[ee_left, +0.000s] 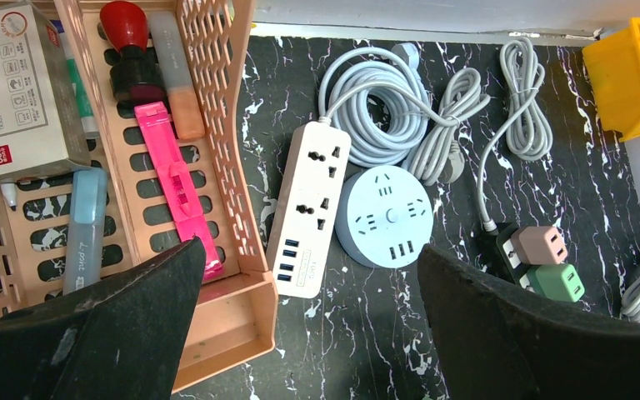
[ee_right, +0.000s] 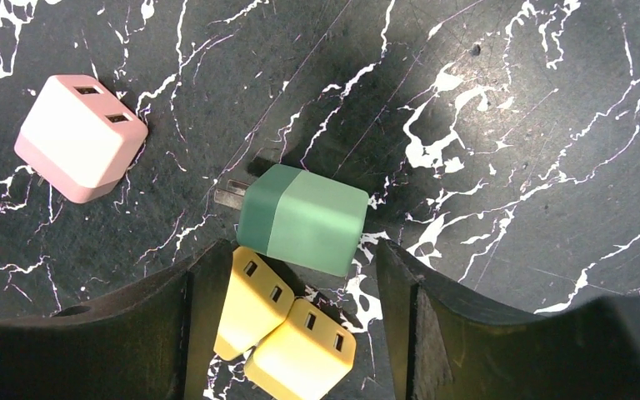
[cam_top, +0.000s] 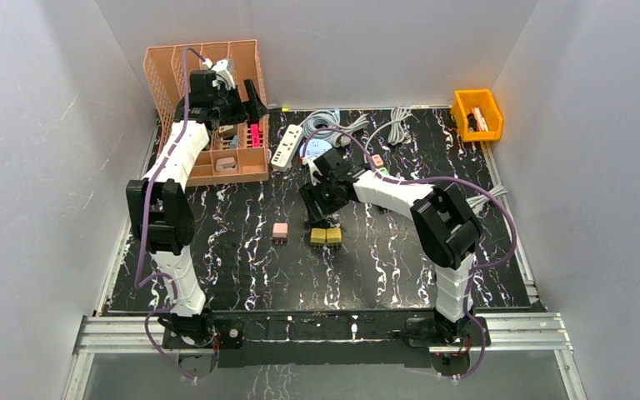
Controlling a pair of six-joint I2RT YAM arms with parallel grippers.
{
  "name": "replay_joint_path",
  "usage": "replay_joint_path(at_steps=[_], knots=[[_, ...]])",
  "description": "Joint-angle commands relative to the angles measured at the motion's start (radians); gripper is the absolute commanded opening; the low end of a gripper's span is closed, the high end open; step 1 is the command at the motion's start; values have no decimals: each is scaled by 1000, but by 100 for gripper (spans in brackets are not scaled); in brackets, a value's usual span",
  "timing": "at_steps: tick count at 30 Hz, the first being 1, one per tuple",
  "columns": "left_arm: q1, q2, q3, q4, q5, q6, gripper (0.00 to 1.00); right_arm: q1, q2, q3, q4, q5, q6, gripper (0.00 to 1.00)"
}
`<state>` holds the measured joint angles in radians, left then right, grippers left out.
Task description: Pull the plug off the socket
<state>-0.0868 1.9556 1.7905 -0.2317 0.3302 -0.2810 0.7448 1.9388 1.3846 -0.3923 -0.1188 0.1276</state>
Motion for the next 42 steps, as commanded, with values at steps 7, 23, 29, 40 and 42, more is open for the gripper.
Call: replay_joint_path(at_steps=[7,23,29,40,42], knots=[[7,-83,-14,8,12,3,98,4,50,47,-14,-4,-3,35],[15,-93,-29,12,6,7,98,-1,36,126,20,31,-46,19],[19,-104,-40,15,5,8,98,-3,48,167,43,5,-68,22],[22,-109,-49,22,15,3,98,-3,194,401,68,-29,-105,87],[23,-110,-51,23,16,3,98,-3,254,485,41,-48,-125,87]])
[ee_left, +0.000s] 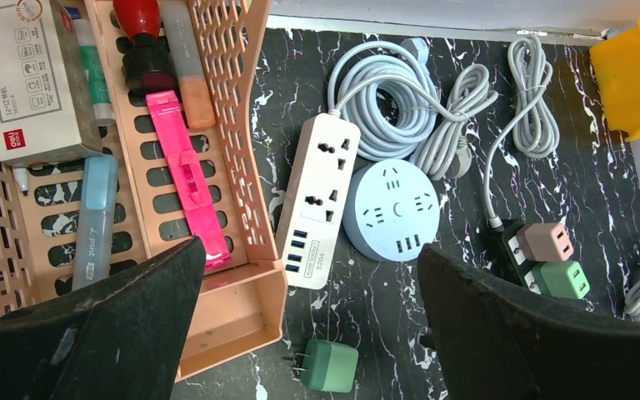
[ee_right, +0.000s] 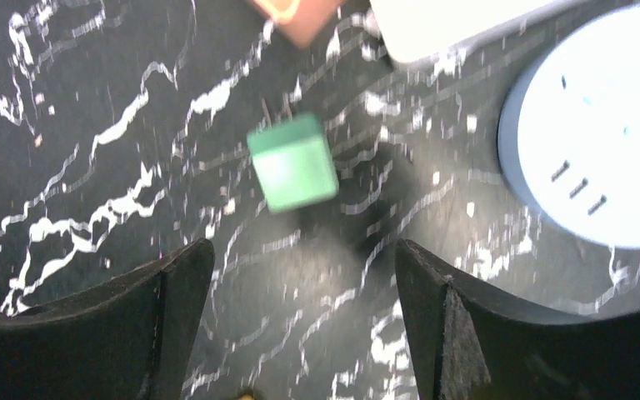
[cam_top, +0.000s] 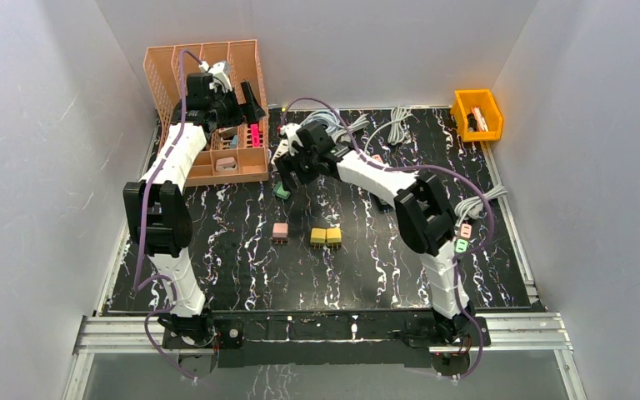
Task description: Pull the plug off the socket
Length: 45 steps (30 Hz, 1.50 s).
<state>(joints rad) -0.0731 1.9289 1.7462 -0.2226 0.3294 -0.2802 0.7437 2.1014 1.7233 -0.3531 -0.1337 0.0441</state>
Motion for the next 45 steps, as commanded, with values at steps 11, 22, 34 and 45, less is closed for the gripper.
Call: replay_joint_path(at_steps=[11,22,34,45], knots=[[28,-103,-28,19,26,9,98,-3,282,365,-91,-154,-212,84],[36,-120,-51,32,39,1,98,3,352,378,-149,-93,-341,70],[44,-132,-71,46,43,-4,98,-52,149,99,-45,-230,-572,39],[45,-134,-80,61,58,-8,98,-88,49,17,-266,-391,-1013,28]])
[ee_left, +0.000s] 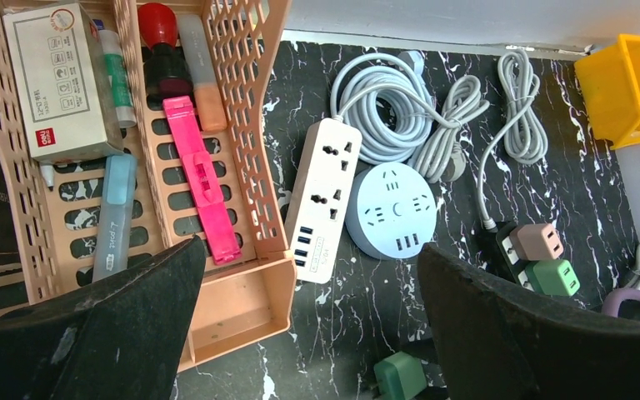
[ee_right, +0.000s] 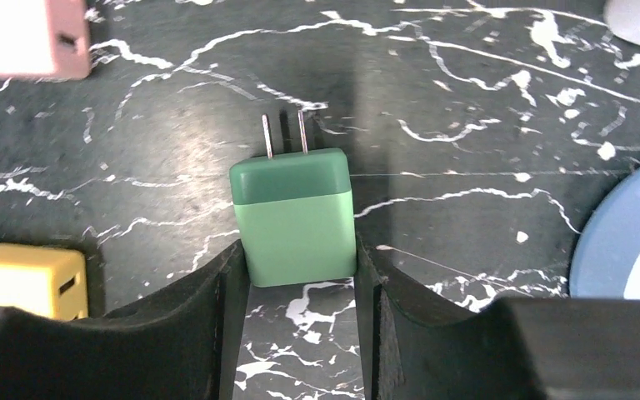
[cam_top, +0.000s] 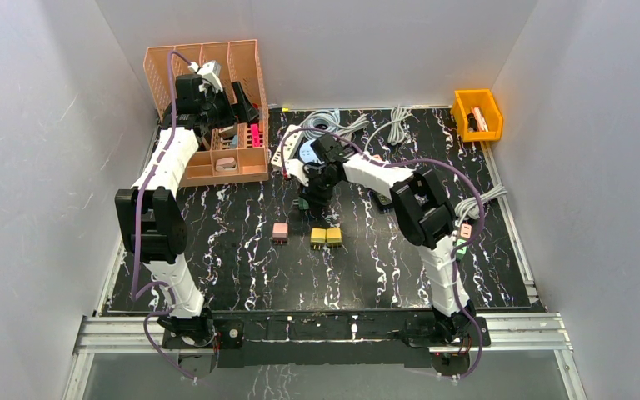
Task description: Pull the plug off the socket
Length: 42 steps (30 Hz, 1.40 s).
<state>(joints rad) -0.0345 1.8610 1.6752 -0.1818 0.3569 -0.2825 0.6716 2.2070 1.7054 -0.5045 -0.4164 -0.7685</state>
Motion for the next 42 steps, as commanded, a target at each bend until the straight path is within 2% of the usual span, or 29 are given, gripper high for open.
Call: replay_joint_path(at_steps=[1,5,8,13,21,24,25,26,27,32,35,37,38,39,41,42], knots=[[7,-65,-9,20,32,-7,98,-29,-52,54,-147,-126,-225,28],[7,-68,-9,21,34,-8,98,-48,-26,124,-294,-150,-366,27],[7,-69,-8,21,37,-7,98,-48,-40,99,-347,-151,-507,22],[7,-63,-5,23,41,-12,98,-48,-46,69,-332,-149,-514,22],[6,-44,7,23,55,-20,98,-48,-43,50,-325,-104,-558,29],[7,-38,9,24,57,-21,98,-48,-49,37,-285,-97,-538,37],[7,-37,10,23,57,-21,98,-47,-60,25,-263,-93,-532,50],[7,-36,10,21,57,-21,98,-48,-72,8,-234,-88,-521,88],[7,-34,10,22,57,-21,98,-48,-85,-9,-205,-87,-517,97],[7,-25,17,19,55,-21,98,-51,-159,-68,-69,-91,-461,98],[6,-21,20,16,54,-18,98,-54,-220,-109,33,-90,-396,98],[7,-19,20,16,52,-17,98,-58,-258,-119,105,-97,-294,98],[7,-20,19,16,50,-15,98,-61,-275,-122,159,-98,-185,98],[8,-19,18,16,49,-15,98,-62,-285,-125,240,-60,-8,98],[8,-17,17,18,48,-14,98,-62,-287,-125,334,141,344,98],[8,-15,18,20,49,-15,98,-61,-282,-113,314,216,500,98]])
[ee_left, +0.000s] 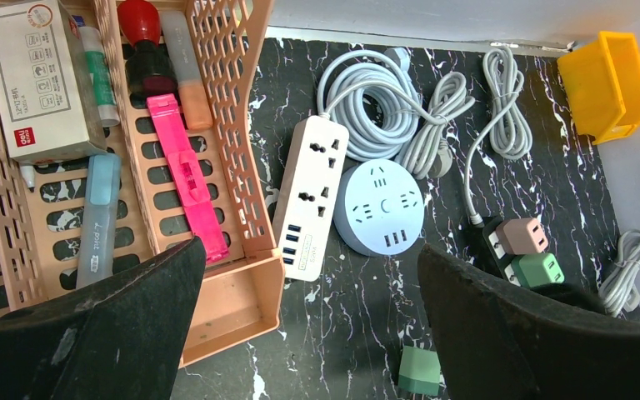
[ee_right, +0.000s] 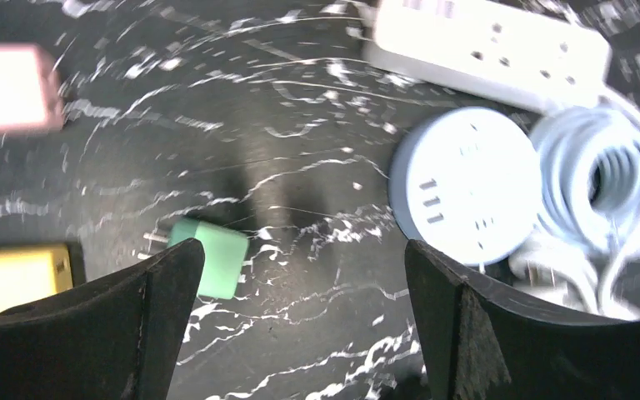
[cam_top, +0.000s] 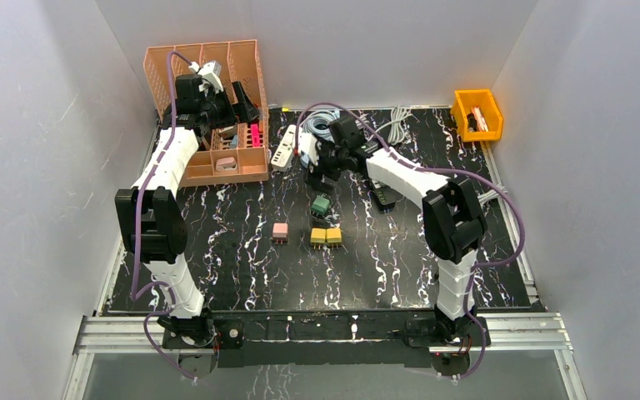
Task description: Pull the plug off the socket
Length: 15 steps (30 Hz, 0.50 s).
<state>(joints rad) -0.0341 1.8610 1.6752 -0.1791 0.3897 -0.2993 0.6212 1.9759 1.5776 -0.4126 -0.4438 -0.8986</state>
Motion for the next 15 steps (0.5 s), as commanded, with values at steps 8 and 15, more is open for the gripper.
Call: replay_joint_path(at_steps=[8,15], knots=[[9,-2,22,22,30,-6,98,14,57,140,-36,224,745,93],[10,6,24,24,40,-17,98,53,90,146,-117,200,662,86]])
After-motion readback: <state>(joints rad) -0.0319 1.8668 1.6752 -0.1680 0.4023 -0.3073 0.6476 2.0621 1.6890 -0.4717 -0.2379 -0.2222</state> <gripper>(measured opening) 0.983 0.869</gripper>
